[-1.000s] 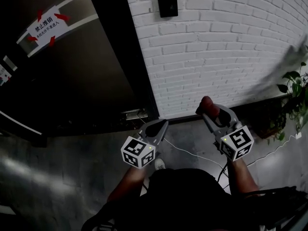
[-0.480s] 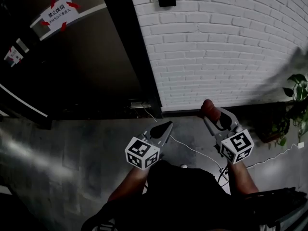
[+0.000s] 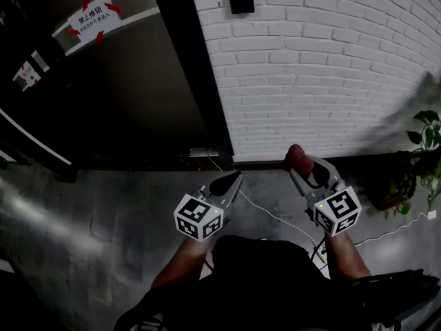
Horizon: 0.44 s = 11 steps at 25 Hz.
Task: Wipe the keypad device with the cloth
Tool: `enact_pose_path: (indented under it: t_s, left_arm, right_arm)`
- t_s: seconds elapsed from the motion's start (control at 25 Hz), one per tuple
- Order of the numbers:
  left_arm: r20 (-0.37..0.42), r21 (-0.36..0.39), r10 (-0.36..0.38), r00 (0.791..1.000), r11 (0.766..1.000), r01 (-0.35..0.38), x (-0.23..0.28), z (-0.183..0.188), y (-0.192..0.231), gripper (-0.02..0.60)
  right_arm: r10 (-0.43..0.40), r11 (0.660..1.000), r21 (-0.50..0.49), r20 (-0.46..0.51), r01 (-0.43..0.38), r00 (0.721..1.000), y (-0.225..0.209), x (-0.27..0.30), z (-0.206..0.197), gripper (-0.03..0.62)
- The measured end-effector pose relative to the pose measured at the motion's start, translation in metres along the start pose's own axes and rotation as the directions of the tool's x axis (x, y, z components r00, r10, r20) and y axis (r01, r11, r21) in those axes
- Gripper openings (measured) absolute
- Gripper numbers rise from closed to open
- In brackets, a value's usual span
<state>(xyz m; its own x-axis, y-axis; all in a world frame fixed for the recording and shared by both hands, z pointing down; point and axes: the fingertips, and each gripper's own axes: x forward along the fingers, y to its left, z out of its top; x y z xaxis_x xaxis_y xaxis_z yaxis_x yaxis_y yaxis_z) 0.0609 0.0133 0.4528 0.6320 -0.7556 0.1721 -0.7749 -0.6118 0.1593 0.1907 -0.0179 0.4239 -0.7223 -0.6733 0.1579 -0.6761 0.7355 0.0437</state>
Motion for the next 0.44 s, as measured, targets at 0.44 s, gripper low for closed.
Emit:
enact_pose_path:
  t_s: [0.44]
  left_arm:
    - [-0.002,-0.051,-0.024,1.000,0.998,0.023,0.001,-0.005,-0.013,0.017]
  right_arm:
    - [0.022,0.999,0.048,-0.004,-0.022,1.000,0.009,-0.007,-0.008,0.155]
